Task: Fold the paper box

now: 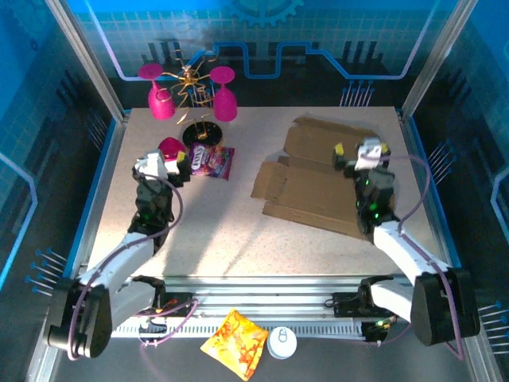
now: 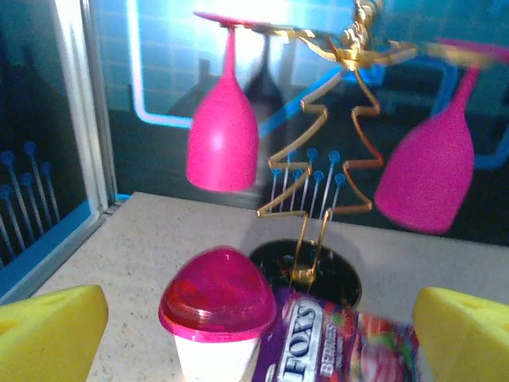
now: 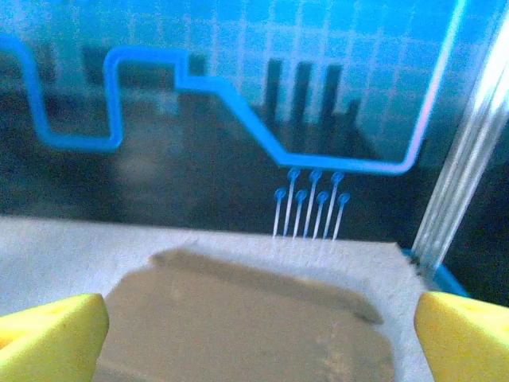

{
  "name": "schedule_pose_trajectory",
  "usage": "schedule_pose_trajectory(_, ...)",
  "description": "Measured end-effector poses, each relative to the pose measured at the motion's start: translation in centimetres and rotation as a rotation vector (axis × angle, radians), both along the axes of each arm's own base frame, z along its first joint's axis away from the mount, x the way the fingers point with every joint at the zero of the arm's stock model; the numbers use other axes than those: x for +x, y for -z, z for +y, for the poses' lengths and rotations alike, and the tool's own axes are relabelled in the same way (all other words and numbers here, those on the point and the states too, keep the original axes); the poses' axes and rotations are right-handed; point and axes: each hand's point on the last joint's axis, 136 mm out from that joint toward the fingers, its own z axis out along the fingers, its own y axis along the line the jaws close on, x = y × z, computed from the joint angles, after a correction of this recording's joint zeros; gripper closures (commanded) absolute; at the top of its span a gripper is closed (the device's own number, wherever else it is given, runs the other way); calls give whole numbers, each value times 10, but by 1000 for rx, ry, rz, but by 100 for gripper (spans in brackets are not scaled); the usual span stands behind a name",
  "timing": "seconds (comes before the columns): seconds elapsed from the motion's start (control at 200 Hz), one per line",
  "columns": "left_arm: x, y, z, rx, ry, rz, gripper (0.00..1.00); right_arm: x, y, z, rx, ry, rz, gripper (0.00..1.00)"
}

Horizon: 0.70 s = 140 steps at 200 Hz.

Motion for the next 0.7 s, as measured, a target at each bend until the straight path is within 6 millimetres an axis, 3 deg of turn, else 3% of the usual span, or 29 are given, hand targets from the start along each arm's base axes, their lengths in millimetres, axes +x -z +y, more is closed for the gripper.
schedule_pose_trajectory(0.11,-1,-68,5,-210,-40,-23,1,5,-116,-3,87,28,-104,0)
schedule_pose_trajectory(0.165,-9,-100,6,-323,-34,-70,1,0,-165,-2,120,14,-155,0)
schedule_pose_trajectory(0.2,-15,-111,4,-388,-14,-93,1,-5,-185,-1,147,-3,-170,0)
schedule_pose_trajectory(0.255,-21,-110,0,-467,11,-84,1,-9,-195,1,193,-35,-160,0)
schedule_pose_trajectory(0.34,-15,-78,-13,-564,38,49,1,-8,-175,0,276,-105,-70,0)
schedule_pose_trajectory(0.46,-3,-17,-51,-676,60,320,1,7,-111,1,385,-74,204,0)
schedule_pose_trajectory(0.535,-13,16,-89,-731,95,471,1,11,-73,20,378,-51,384,0)
schedule_pose_trajectory(0.615,-32,38,-132,-793,147,599,1,0,-37,49,328,-68,551,0)
schedule_pose_trajectory(0.7,-49,59,-169,-856,180,716,1,-22,-6,74,272,-105,699,20)
